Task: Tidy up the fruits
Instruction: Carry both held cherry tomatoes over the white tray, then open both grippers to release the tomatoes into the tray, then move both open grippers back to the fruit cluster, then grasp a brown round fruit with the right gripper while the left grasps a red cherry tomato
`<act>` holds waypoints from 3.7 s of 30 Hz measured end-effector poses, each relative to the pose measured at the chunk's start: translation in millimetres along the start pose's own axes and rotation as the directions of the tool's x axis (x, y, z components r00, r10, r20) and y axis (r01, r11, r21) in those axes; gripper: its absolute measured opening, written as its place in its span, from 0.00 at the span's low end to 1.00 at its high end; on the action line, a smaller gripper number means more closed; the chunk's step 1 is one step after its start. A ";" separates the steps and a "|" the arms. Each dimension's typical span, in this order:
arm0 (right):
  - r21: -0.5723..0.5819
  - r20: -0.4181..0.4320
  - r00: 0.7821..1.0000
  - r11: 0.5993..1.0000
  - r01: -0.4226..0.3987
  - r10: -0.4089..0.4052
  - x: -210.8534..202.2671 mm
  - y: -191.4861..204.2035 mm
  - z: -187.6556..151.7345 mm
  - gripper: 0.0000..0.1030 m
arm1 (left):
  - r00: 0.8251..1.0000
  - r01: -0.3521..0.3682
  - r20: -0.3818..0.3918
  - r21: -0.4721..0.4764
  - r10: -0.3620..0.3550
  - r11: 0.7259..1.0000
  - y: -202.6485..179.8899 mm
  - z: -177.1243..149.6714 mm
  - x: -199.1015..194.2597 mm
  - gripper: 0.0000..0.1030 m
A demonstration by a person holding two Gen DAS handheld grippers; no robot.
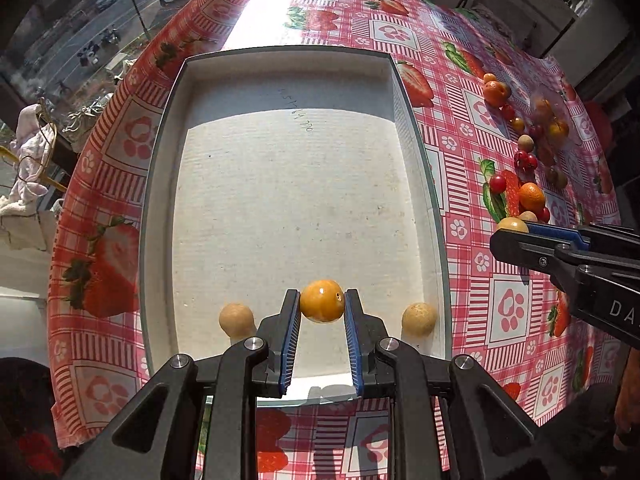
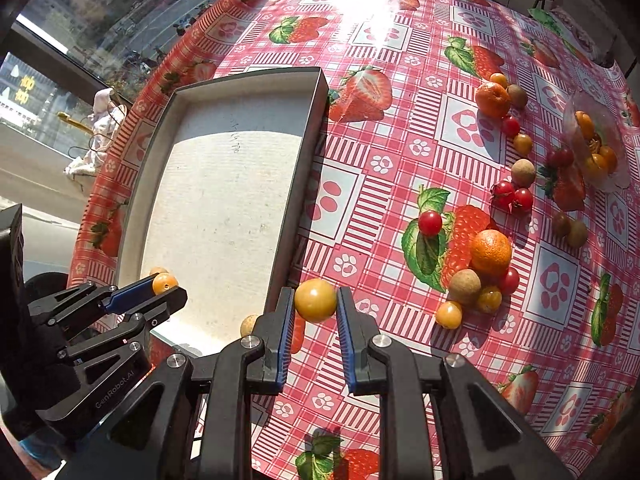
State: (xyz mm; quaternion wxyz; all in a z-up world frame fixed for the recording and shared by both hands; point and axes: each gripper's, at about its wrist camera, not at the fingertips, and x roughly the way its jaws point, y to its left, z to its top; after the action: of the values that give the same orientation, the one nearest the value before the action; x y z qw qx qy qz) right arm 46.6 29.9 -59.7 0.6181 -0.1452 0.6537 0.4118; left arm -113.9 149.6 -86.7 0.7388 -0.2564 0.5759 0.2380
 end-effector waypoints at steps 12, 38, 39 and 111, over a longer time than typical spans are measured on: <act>-0.090 -0.107 0.994 0.996 -0.019 0.010 62.2 59.9 13.0 0.22 | 0.997 -0.075 -0.017 -0.038 0.075 0.996 47.9 13.0 30.8 0.23; -0.097 -0.123 0.991 0.993 -0.071 0.059 50.7 79.8 6.7 0.79 | 0.993 -0.121 0.011 -0.005 0.121 0.993 45.8 10.5 14.0 0.59; -0.075 -0.124 0.990 0.994 -0.080 0.070 47.8 75.3 6.9 0.79 | 0.993 -0.120 0.014 0.001 0.120 0.993 41.9 12.0 11.4 0.59; 0.178 0.082 0.988 0.977 0.116 -0.132 12.1 -220.6 42.5 0.29 | 1.000 -0.009 -0.006 0.302 0.011 0.953 -207.5 90.1 88.6 0.23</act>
State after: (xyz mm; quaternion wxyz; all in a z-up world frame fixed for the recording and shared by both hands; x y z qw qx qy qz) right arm 227.7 -72.2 -145.7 0.6826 -0.1123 0.6471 0.3206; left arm 105.8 56.8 -132.7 0.7659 -0.1384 0.6096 0.1500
